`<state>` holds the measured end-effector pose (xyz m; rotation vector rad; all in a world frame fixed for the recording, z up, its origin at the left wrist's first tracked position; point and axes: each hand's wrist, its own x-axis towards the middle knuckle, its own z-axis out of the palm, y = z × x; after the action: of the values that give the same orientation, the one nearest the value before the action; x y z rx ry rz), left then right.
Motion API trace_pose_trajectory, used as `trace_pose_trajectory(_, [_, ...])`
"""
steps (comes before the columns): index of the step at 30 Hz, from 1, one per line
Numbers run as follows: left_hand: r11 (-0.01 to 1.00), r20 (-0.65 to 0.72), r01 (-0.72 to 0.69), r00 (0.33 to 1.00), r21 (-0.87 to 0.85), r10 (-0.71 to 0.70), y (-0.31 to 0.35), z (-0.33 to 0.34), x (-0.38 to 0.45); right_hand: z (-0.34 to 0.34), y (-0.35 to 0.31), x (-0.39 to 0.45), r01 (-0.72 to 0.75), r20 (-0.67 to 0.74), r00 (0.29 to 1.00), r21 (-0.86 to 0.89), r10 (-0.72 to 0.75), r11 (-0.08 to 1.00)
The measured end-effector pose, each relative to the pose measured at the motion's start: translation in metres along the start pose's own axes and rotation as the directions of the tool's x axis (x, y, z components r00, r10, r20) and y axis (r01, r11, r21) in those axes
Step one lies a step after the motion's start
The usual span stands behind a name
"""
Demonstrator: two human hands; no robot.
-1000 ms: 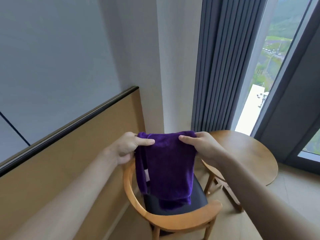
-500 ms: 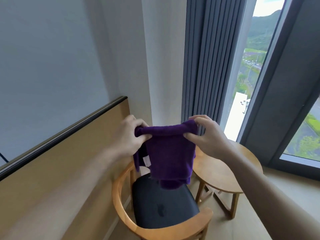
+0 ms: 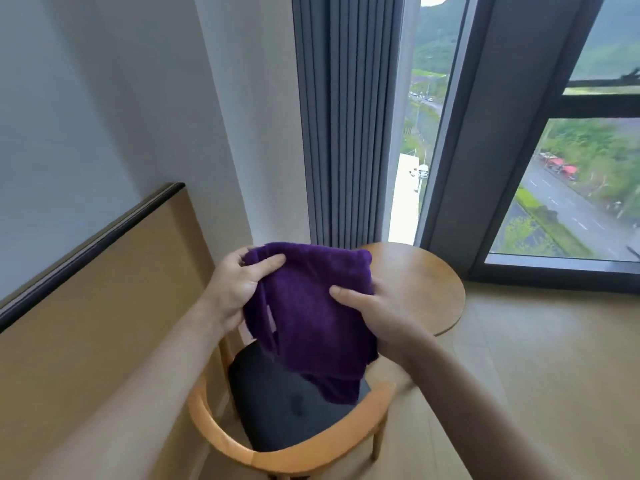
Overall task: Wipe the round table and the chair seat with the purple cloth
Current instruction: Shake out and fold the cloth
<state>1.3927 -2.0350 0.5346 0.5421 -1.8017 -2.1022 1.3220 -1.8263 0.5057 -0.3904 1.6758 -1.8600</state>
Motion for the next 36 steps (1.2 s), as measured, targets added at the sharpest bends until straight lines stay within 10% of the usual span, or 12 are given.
trace_pose_trajectory(6, [0.915,0.487,0.195,0.873,-0.352,0.001,0.029,0.006,0.021,-0.032,-0.039,-0.009,0.054,-0.043,0.998,0.23,-0.045,0.972])
trace_pose_trajectory(10, [0.906,0.653,0.313,0.755,-0.284,-0.056,-0.008,0.082,0.013,-0.084,-0.042,-0.024,0.082,-0.16,0.986,0.264,-0.04,0.961])
trace_pose_trajectory(18, [0.938,0.524,0.282,0.778,0.199,-0.345,-0.068,0.26,0.018,-0.249,0.008,-0.049,-0.094,-0.446,0.893,-0.073,0.051,0.993])
trace_pose_trajectory(36, [0.835,0.714,0.464,0.473,0.296,-0.516,-0.162,0.648,0.065,-0.613,0.0,-0.146,0.058,-0.733,0.677,0.142,0.066,0.988])
